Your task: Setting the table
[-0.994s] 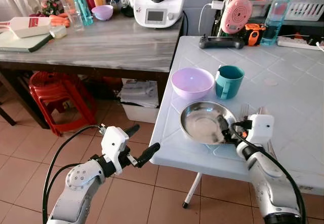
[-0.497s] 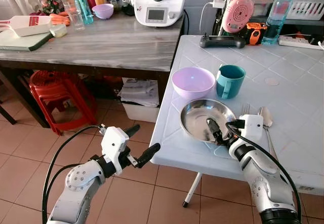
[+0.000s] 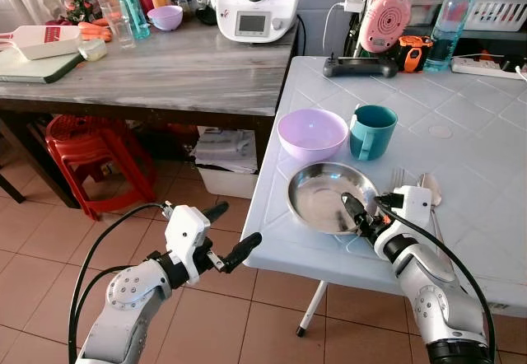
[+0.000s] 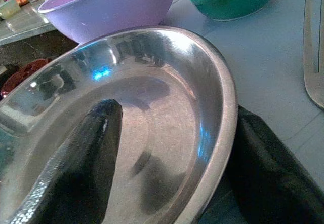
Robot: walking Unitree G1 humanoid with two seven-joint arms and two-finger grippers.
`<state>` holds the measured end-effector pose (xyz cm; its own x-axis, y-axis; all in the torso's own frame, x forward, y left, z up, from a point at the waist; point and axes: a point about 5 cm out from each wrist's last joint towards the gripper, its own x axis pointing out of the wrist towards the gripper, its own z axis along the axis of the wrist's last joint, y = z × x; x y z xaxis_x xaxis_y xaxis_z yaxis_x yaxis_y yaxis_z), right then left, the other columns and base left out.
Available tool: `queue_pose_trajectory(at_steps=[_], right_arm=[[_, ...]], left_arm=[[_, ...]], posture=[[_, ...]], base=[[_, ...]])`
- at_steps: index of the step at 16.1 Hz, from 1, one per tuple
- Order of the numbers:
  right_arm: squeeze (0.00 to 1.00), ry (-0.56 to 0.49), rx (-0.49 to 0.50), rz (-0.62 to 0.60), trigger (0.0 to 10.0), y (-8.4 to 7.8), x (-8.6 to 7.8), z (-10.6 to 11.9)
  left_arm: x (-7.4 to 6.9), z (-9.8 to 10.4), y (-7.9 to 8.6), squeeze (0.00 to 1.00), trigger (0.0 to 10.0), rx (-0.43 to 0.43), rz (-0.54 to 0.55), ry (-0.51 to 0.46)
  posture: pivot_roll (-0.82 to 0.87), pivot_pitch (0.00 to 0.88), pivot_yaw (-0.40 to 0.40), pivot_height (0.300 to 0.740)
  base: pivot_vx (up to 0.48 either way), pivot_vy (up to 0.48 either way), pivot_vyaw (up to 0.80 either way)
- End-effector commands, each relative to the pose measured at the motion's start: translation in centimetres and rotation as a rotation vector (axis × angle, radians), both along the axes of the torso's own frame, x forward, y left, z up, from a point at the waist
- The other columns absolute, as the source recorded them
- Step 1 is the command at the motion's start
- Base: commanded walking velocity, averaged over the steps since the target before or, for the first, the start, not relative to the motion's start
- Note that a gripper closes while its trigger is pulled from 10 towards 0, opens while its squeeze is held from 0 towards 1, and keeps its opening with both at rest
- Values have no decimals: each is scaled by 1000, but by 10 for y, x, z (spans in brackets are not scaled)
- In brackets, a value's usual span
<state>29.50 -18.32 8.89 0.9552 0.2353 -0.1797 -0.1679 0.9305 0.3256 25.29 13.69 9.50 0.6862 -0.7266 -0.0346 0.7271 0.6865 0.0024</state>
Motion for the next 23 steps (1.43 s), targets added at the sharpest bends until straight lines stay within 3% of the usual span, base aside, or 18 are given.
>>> queue_pose_trajectory(at_steps=[1, 19, 21, 23], right_arm=[[0, 52, 27, 36, 0, 9, -5, -9], [0, 175, 150, -110, 0, 1, -7, -19], [0, 171, 171, -150, 0, -1, -6, -16], [0, 122, 224, -187, 0, 3, -6, -5]], left_arm=[[-1, 4, 1, 0, 10000, 9, -19, -11], [-2, 8, -3, 0, 10000, -35, -73, -25], [2, 7, 0, 0, 10000, -36, -13, -30], [15, 5, 5, 0, 10000, -35, 116, -17]], posture=[[17, 47, 74, 740], [5, 27, 72, 740], [5, 22, 72, 740], [3, 11, 66, 740]], base=[[0, 0, 0], [0, 0, 0], [0, 0, 0], [0, 0, 0]])
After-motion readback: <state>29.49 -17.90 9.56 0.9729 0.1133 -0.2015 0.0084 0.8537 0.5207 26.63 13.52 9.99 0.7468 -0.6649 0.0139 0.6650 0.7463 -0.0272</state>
